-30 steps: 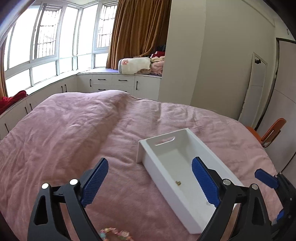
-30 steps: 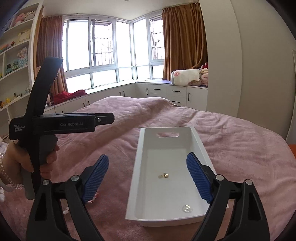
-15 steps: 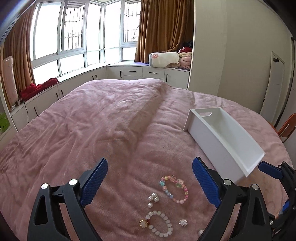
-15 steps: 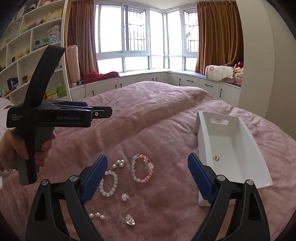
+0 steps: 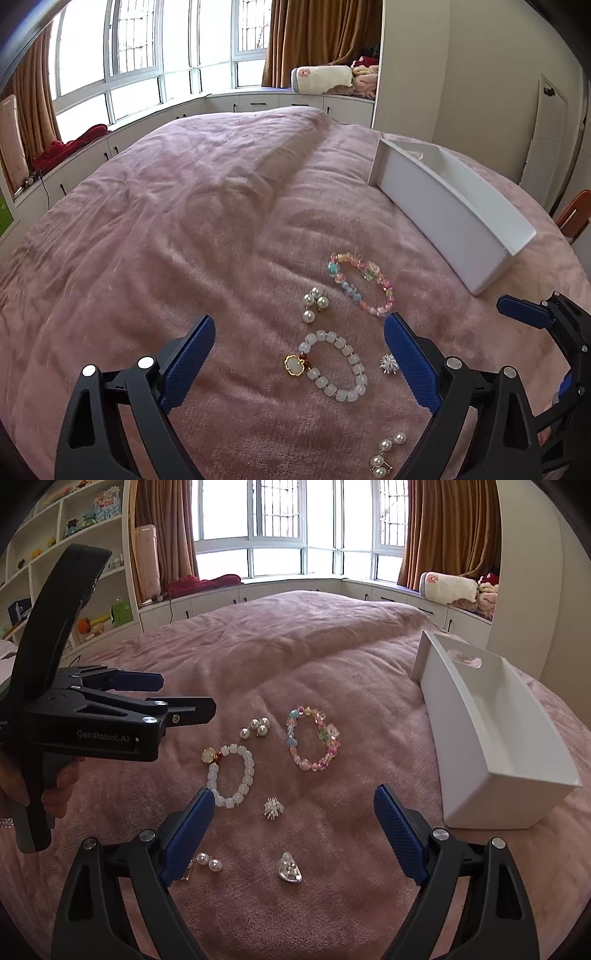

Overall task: Organize jewelry
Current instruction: 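Grasp the white bead bracelet with the left tool while the right tool grasps the silver charm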

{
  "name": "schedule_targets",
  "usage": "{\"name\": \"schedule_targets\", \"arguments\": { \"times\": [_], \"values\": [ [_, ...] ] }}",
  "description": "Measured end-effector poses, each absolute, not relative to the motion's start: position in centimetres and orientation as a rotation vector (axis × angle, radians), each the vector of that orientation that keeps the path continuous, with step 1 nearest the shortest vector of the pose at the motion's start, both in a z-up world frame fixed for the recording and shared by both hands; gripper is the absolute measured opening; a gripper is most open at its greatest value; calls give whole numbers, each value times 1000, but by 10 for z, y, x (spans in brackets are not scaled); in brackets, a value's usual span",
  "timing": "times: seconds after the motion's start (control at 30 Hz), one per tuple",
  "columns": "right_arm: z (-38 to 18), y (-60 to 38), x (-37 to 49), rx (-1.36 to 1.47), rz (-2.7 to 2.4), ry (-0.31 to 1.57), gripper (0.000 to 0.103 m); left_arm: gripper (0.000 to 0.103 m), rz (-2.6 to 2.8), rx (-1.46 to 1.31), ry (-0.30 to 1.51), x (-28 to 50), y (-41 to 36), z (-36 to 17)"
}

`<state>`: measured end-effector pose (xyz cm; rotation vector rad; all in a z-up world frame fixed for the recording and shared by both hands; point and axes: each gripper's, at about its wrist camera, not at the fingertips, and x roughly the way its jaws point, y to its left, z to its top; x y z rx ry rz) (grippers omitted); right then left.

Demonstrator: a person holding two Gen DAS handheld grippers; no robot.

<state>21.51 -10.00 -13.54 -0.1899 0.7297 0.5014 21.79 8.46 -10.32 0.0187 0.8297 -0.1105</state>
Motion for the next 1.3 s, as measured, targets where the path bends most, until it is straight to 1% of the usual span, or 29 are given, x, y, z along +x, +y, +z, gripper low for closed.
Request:
{"name": "schedule_targets", "arguments": {
  "times": [0.1, 0.17, 0.23, 0.27, 0.33, 0.37, 0.47, 0.57, 0.67, 0.73, 0.77, 0.83, 0.9, 1.03, 1.1, 1.2, 1.3],
  "values": [
    [-154, -98, 217, -205, 499, 764, 83, 94, -124, 26, 865, 221, 82, -123],
    [-165, -98, 218, -208, 503, 793, 77, 93, -131, 37, 891, 225, 80, -135],
    [-177, -99, 221, -203, 507, 833, 72, 80, -134, 50, 915, 229, 79, -146],
    [-182, -99, 222, -198, 510, 849, 68, 78, -133, 55, 936, 232, 79, -153],
    [-190, -99, 223, -200, 510, 870, 64, 69, -134, 48, 964, 236, 80, -163],
    [-195, -99, 224, -204, 511, 880, 61, 68, -135, 42, 974, 237, 81, -167],
    [-206, -100, 228, -199, 513, 916, 58, 64, -134, 55, 982, 241, 81, -176],
    [-214, -102, 229, -175, 510, 933, 59, 61, -136, 76, 981, 242, 79, -180],
    [-217, -99, 226, -199, 510, 929, 56, 55, -135, 74, 972, 243, 79, -182],
    [-218, -100, 223, -200, 516, 933, 49, 43, -134, 51, 965, 243, 83, -181],
    [-219, -100, 222, -197, 517, 935, 43, 40, -130, 32, 962, 244, 86, -181],
    [-219, -100, 221, -195, 525, 941, 39, 30, -127, -10, 962, 246, 91, -181],
    [-220, -99, 220, -199, 534, 943, 35, 26, -128, -45, 966, 248, 95, -182],
    [-218, -99, 222, -175, 551, 956, 21, 22, -132, -46, 965, 249, 96, -181],
    [-218, -100, 222, -160, 556, 961, 21, 21, -135, -48, 965, 249, 95, -180],
    [-217, -105, 223, -115, 566, 976, 21, 16, -149, -59, 965, 248, 93, -179],
    [-216, -111, 226, -44, 573, 999, 20, 15, -163, -67, 966, 245, 91, -177]
  ]
}}
